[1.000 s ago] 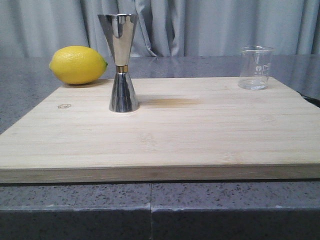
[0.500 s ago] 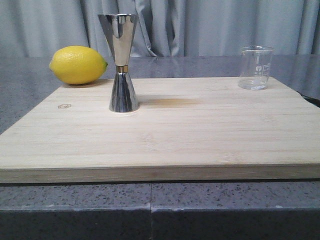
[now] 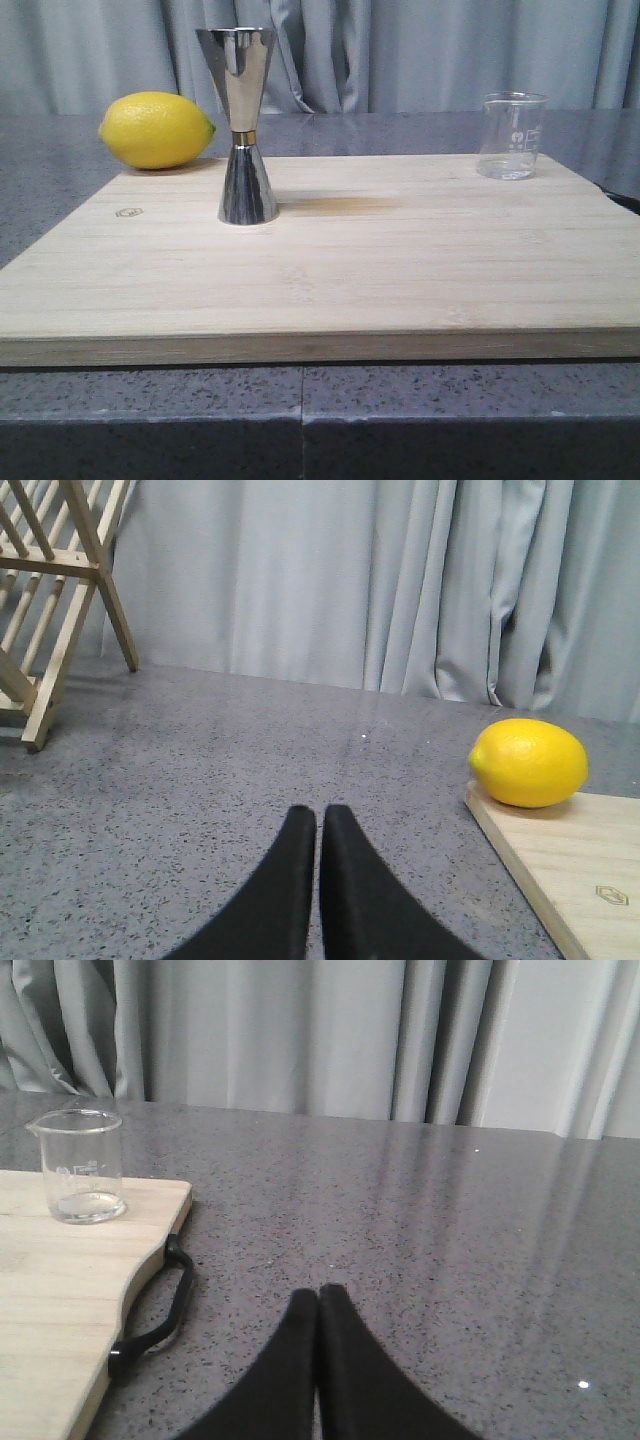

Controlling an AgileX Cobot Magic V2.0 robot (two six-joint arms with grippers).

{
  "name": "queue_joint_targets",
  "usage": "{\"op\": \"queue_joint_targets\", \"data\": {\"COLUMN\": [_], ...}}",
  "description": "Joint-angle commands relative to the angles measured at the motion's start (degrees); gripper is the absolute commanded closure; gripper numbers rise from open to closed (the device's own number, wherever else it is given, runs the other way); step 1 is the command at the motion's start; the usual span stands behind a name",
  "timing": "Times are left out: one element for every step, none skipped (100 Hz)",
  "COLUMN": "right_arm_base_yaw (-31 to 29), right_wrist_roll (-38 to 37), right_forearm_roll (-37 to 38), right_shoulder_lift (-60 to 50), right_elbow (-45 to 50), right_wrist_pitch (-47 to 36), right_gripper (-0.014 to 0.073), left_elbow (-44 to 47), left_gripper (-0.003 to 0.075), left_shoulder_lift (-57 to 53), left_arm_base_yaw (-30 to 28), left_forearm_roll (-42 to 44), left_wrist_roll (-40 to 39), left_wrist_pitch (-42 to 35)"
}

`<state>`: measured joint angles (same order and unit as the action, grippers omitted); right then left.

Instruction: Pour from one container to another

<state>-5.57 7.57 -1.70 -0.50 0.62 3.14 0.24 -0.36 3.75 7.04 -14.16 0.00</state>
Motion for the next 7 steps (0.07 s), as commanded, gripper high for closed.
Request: {"op": "queue_joint_targets", "data": {"right_arm_base_yaw": [-0.38,-0.38,-0.38,-0.38,-0.38,-0.38,-0.38], "right_wrist_roll": [-0.12,-0.12,-0.12,-0.12,-0.12,-0.12,-0.12], "right_forearm_roll": [0.49,0.49,0.49,0.49,0.49,0.49,0.49], "right_shoulder_lift": [-1.17,-1.17,-1.17,-1.17,-1.17,-1.17,-1.17], "right_elbow": [0.56,0.56,0.56,0.56,0.56,0.56,0.56], "right_wrist_pitch": [-4.38,-4.38,-4.38,-4.38,-4.38,-4.38,-4.38], "right_gripper": [0.0666,0.0666,0.0666,0.0666,0.0666,0.0666,0.0666], "left_elbow": [1.66,1.66,1.66,1.66,1.66,1.66,1.66], "left_gripper": [0.0739,0.0739,0.0739,0.0739,0.0739,0.0739,0.0739], "left_shoulder_lift": [-1.23,-1.23,-1.23,-1.23,-1.23,-1.23,-1.23], "left_arm_base_yaw": [0.56,0.56,0.56,0.56,0.56,0.56,0.56], "left_forearm_roll": [-0.14,-0.14,-0.14,-0.14,-0.14,-0.14,-0.14], "left_wrist_roll": [-0.59,-0.59,-0.59,-0.59,-0.59,-0.59,-0.59], "left_wrist_pitch": [-4.39,-4.39,-4.39,-4.39,-4.39,-4.39,-4.39]}}
